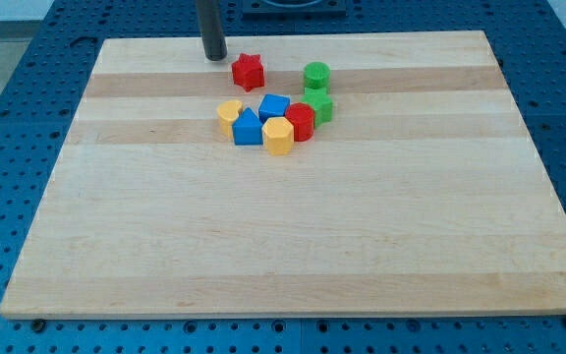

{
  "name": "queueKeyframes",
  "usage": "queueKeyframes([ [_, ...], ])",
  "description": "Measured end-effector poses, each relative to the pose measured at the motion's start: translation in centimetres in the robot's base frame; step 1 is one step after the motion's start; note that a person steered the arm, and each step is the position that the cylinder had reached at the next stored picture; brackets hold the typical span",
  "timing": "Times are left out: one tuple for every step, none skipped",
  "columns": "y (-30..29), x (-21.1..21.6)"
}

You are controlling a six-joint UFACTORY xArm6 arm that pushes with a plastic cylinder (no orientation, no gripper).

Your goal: Move the red star slightly right

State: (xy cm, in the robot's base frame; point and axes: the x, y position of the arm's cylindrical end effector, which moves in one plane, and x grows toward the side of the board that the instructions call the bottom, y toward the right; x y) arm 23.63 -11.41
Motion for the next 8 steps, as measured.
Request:
queueKeyframes([
  [1.8,2.1],
  [2.6,4.4],
  [2.6,5.4],
  [2.6,5.2],
  [3.0,5.2],
  [5.2,2.5],
  [8.5,0.9],
  [10.9,0.9],
])
